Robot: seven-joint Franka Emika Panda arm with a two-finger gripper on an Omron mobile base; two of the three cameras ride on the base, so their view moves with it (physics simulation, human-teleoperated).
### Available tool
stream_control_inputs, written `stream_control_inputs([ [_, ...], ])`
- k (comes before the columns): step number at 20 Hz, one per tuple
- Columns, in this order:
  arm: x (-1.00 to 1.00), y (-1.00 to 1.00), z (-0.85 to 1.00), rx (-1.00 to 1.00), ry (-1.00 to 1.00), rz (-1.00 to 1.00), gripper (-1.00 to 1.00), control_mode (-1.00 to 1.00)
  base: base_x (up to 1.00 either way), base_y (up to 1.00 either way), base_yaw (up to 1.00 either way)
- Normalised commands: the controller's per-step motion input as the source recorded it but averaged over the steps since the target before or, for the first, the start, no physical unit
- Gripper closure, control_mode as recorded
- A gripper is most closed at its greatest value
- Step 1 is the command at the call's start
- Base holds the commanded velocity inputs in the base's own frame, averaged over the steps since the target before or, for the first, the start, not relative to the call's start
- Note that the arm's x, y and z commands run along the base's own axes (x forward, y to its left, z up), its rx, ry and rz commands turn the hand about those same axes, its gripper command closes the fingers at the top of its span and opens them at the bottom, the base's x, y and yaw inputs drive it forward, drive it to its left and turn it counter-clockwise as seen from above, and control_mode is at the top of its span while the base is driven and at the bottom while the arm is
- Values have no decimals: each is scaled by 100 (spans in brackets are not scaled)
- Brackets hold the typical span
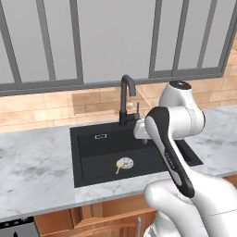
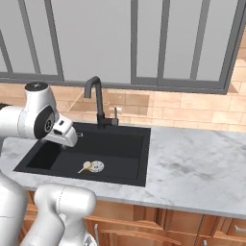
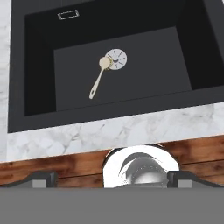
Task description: Pick up the dish brush and dish brush from the sink, and place them back in the cabinet, and close the cabinet doors.
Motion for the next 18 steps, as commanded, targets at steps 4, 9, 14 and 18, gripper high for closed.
stream_control_inputs([
  [4,22,0,-1,0,0,0,-100,-100,0,0,0],
  [9,16,0,-2,0,0,0,-100,-100,0,0,0],
  [14,12,4,-7,0,0,0,-100,-100,0,0,0],
  [18,11,5,-9,0,0,0,-100,-100,0,0,0],
])
